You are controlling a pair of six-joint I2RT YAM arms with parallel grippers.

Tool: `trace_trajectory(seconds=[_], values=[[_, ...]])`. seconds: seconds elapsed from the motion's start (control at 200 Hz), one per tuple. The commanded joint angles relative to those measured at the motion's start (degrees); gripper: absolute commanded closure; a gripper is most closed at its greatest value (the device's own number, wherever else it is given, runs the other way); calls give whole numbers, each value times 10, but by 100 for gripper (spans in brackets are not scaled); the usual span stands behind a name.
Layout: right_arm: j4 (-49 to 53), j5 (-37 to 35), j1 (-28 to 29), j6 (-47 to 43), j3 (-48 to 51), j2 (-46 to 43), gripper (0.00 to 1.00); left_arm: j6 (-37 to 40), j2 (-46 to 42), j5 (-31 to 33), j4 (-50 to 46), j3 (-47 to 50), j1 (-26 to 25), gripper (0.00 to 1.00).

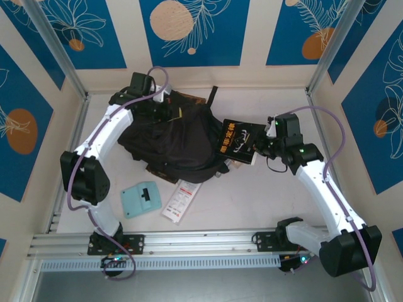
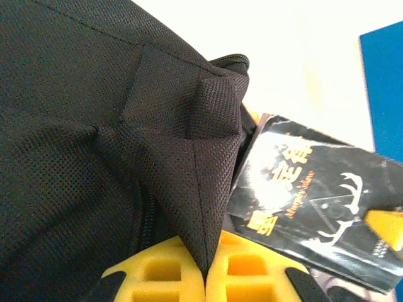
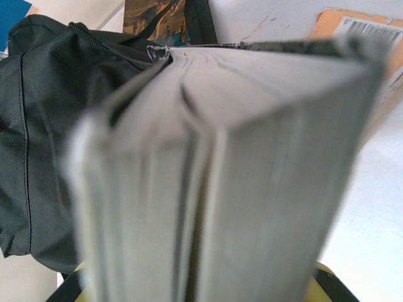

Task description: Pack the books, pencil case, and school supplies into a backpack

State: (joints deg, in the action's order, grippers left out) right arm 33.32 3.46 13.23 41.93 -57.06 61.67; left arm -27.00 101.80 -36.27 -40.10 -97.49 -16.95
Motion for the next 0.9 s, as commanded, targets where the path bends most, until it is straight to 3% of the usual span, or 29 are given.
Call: trace_trajectory(seconds=[0.0, 0.19, 0.355, 0.565, 0.595, 0.66, 0.71, 0.895], values=[[-20, 47, -4, 9, -24, 8, 100, -66, -35, -117, 114, -3, 20, 100], [-83, 160, -15, 105, -21, 21, 97, -124, -29, -155, 166, 25, 37, 100], [-192, 253, -31, 240, 6, 12, 97, -80, -23, -128, 110, 34, 36, 100], [-317, 278, -57, 357, 70, -16, 99, -28, -24, -79, 57, 70, 30, 100], [-327, 280, -56, 363, 76, -13, 99, -22, -25, -72, 49, 73, 26, 91], [-343, 285, -51, 368, 86, -7, 100, 0, -26, -42, 19, 73, 14, 63], [-352, 284, -47, 371, 96, -6, 100, 24, -32, -12, -6, 69, 3, 49], [-352, 263, -37, 354, 126, -23, 100, 90, -74, 132, -88, 29, -43, 31]])
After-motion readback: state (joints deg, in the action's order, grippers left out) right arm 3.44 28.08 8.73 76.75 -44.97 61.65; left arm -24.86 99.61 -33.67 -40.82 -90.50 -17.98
